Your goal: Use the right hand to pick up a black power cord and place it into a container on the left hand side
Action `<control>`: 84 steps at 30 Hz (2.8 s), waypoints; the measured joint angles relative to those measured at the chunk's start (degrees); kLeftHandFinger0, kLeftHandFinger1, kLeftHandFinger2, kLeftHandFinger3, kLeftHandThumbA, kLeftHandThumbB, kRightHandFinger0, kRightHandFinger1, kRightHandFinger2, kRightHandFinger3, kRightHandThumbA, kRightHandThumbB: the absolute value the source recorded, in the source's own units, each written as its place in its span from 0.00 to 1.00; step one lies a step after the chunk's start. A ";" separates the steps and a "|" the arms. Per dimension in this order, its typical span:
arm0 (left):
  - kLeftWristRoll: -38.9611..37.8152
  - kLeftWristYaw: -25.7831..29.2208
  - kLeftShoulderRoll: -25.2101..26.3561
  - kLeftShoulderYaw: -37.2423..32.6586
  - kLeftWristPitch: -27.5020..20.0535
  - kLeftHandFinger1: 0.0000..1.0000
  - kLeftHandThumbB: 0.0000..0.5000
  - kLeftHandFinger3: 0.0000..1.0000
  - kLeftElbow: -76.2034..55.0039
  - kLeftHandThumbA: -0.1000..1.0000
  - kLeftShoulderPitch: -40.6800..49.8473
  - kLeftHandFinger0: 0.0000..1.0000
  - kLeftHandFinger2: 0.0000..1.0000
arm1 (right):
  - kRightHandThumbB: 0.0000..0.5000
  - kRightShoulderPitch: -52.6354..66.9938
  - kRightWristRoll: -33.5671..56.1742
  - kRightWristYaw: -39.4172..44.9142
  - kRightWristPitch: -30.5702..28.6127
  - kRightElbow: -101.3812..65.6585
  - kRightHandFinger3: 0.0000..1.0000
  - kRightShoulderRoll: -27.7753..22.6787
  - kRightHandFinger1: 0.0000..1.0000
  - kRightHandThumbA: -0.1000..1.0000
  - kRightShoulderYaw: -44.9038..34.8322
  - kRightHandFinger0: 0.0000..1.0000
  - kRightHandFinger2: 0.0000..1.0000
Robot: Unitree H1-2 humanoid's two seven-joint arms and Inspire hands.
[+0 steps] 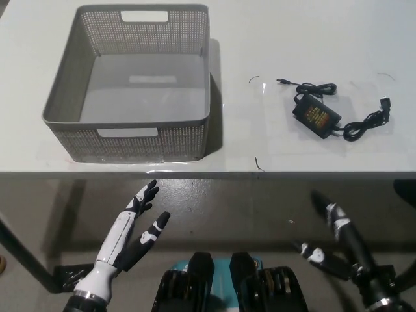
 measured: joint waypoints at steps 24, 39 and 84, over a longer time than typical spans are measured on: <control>0.98 0.00 -0.01 0.22 -1.63 1.00 0.04 1.00 0.05 0.87 -0.18 1.00 1.00 | 0.94 -26.69 -17.99 2.36 22.20 -20.51 1.00 -13.35 1.00 0.81 -6.36 1.00 1.00; 1.09 -0.02 -0.01 0.28 -1.87 1.00 0.10 1.00 -0.02 0.93 -0.18 1.00 1.00 | 1.00 -50.84 -30.45 9.21 31.51 11.96 1.00 -16.77 1.00 0.84 11.79 1.00 1.00; 3.26 -0.02 -0.03 0.08 -3.39 1.00 0.06 1.00 -2.33 0.85 6.08 1.00 1.00 | 1.00 -48.26 -30.85 18.65 32.17 29.03 1.00 -15.94 1.00 0.88 19.81 1.00 1.00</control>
